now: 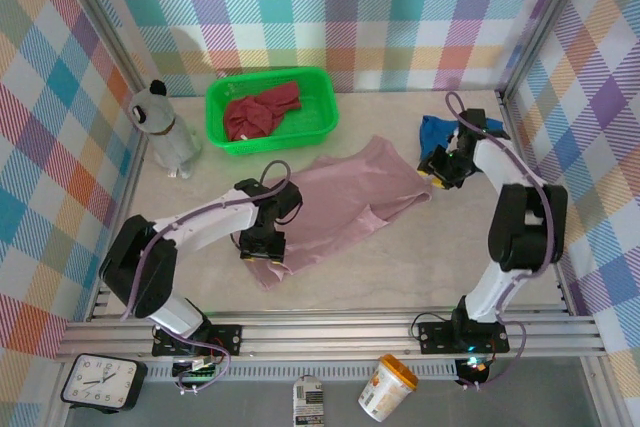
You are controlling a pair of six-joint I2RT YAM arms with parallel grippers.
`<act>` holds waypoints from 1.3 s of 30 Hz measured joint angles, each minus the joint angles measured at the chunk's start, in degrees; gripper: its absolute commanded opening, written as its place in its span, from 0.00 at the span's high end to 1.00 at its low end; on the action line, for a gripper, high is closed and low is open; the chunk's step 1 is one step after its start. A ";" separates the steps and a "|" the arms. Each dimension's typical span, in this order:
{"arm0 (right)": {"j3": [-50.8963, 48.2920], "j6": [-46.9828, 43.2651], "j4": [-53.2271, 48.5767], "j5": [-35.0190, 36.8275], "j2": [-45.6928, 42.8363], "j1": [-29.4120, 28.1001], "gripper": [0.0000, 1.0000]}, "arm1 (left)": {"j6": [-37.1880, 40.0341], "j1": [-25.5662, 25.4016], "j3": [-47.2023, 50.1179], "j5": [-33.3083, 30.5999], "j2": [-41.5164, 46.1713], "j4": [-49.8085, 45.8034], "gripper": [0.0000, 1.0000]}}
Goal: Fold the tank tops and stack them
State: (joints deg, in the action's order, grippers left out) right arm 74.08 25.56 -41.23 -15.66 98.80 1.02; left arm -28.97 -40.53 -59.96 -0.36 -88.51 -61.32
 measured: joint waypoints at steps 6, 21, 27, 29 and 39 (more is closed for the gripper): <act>-9.20 -2.82 3.39 -2.51 -8.20 -9.68 0.54 | -5.03 -3.98 5.05 3.15 2.32 2.40 0.53; -17.03 -2.29 14.86 -3.96 -2.73 -30.73 0.59 | -7.30 -4.33 10.99 2.84 -1.99 8.83 0.81; -20.24 -2.67 15.30 -1.07 -0.57 -30.73 0.60 | -7.43 -4.33 11.34 1.07 -2.19 7.52 0.90; -20.24 -3.02 15.52 -0.15 -0.63 -30.73 0.60 | -7.45 -4.33 11.43 0.31 -2.19 6.97 0.90; -20.46 -4.46 13.20 0.90 -1.92 -30.84 0.59 | -7.78 -4.61 12.94 0.79 0.11 2.80 0.81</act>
State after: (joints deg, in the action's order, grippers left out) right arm 53.63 21.10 -28.03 -14.76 96.88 -29.82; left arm -36.75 -45.15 -47.03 0.43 -88.40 -58.52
